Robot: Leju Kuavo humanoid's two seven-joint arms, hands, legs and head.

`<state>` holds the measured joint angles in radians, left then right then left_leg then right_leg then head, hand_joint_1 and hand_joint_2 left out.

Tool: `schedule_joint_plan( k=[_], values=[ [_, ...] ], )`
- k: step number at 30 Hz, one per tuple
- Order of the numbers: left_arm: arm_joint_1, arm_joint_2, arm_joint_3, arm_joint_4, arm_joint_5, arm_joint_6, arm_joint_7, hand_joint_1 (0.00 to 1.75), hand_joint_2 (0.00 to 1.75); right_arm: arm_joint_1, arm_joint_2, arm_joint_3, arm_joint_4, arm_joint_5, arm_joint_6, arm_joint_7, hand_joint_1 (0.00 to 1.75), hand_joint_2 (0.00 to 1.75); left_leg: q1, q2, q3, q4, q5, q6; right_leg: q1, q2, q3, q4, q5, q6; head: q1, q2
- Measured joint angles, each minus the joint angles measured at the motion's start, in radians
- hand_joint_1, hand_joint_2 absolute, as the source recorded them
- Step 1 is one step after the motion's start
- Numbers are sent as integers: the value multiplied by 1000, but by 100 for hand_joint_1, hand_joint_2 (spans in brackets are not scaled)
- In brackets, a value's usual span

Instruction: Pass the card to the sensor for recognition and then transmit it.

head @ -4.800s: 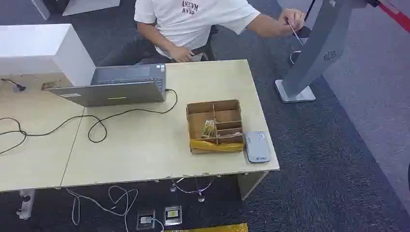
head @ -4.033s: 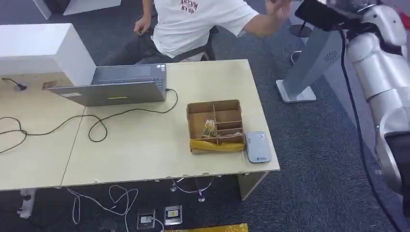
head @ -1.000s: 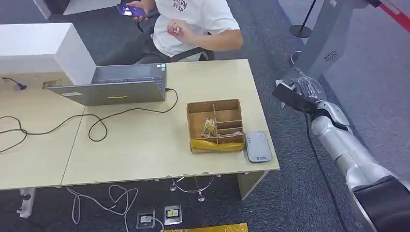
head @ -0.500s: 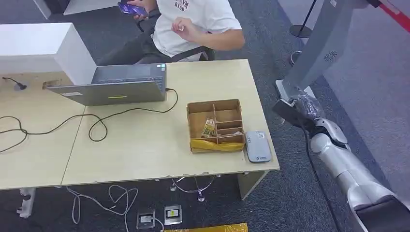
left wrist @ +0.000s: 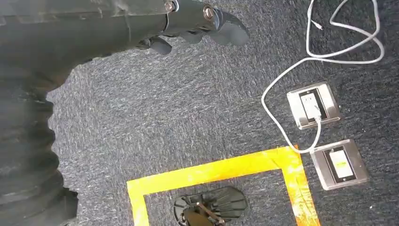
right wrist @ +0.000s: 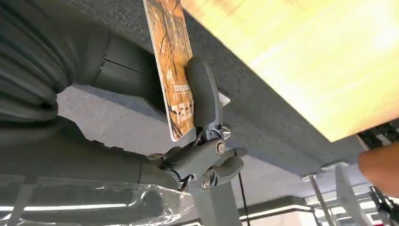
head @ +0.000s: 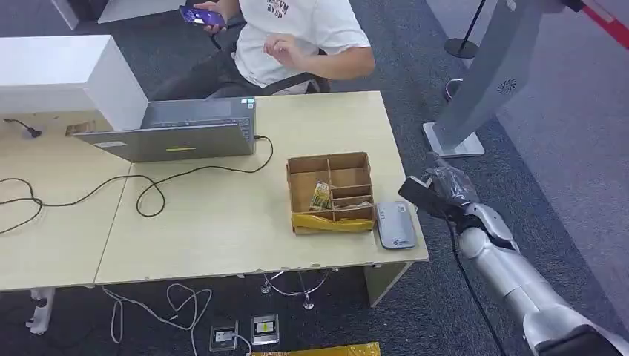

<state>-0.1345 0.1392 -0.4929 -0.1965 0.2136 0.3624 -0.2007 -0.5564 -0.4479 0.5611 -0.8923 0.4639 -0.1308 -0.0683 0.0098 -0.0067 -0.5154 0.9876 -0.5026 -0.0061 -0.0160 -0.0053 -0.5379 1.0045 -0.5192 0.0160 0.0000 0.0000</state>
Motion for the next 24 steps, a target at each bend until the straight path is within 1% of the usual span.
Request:
schedule_joint_plan(
  k=[4,11,24],
  values=[
    [-1,0,-10,0,-1,0,0,0,175,28,10,-16,-30,11,8,15,175,175,0,0,0,0,0,0,0,0,0,0,0,0,0,0],
    [-10,1,-24,0,-8,0,11,0,175,64,16,-32,-57,19,7,21,175,175,0,0,0,0,0,0,0,0,0,0,0,0,0,0],
    [-24,2,-49,0,-13,-4,18,0,175,90,25,-57,-82,23,12,26,175,175,0,0,0,0,0,0,0,1,0,0,0,0,0,0]
  ],
)
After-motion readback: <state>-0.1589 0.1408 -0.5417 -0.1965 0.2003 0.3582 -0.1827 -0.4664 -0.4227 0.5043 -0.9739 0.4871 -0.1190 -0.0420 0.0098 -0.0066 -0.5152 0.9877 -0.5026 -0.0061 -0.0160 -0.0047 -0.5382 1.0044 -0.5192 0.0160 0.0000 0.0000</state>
